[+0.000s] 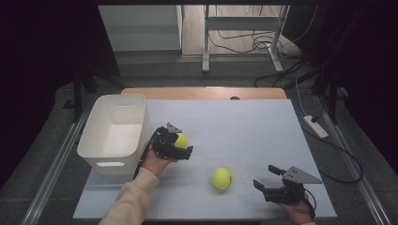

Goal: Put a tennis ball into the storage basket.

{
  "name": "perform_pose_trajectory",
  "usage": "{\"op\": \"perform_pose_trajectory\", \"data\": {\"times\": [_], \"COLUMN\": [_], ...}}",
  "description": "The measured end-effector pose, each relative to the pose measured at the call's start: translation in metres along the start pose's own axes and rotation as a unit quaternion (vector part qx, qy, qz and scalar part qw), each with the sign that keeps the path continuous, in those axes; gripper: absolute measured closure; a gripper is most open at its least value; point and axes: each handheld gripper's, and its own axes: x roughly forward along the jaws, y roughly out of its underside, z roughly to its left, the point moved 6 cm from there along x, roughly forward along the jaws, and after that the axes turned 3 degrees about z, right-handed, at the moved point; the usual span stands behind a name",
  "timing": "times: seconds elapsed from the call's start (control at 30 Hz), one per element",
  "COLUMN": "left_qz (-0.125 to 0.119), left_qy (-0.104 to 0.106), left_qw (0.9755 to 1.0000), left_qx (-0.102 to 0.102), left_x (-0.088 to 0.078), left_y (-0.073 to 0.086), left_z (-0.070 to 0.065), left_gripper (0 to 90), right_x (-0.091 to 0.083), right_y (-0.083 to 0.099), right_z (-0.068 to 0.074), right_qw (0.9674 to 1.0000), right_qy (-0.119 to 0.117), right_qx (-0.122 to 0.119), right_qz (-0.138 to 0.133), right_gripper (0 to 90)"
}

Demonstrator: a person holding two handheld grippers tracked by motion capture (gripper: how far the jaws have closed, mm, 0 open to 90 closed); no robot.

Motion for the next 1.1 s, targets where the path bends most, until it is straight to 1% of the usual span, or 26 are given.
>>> {"op": "perform_pose_trajectory", "data": {"times": [0.1, 0.37, 0.43, 0.67, 0.73, 0.93, 1.1], "left_qz": [0.004, 0.027, 0.032, 0.045, 0.048, 0.058, 0.063], "left_qy": [-0.002, -0.007, -0.009, -0.009, -0.006, 0.001, -0.003], "left_qw": [1.0, 0.9996, 0.9993, 0.9988, 0.9986, 0.9981, 0.9978], "left_qx": [-0.004, -0.011, -0.016, -0.019, -0.023, -0.019, -0.017], "left_x": [0.004, 0.018, 0.021, 0.028, 0.03, 0.036, 0.041], "left_y": [-0.002, -0.003, -0.002, 0.0, 0.0, 0.001, 0.002], "left_z": [0.002, 0.009, 0.012, 0.016, 0.016, 0.014, 0.016], "left_gripper": [5.1, 5.3, 5.1, 4.8, 4.9, 5.7, 8.4], "right_x": [0.0, 0.0, 0.0, 0.0, 0.001, 0.0, 0.0], "right_y": [0.0, 0.0, 0.001, 0.001, 0.001, 0.001, 0.001], "right_z": [0.0, 0.0, 0.0, 0.0, 0.0, 0.0, -0.001], "right_qw": [1.0, 1.0, 1.0, 1.0, 1.0, 1.0, 1.0], "right_qy": [0.0, -0.001, -0.001, -0.001, -0.001, 0.0, 0.0], "right_qx": [-0.001, -0.002, -0.001, -0.002, -0.001, -0.001, -0.002], "right_qz": [0.001, 0.001, 0.001, 0.001, 0.002, 0.002, 0.002], "right_gripper": [13.5, 13.5, 13.5, 13.6, 13.5, 13.5, 13.6]}}
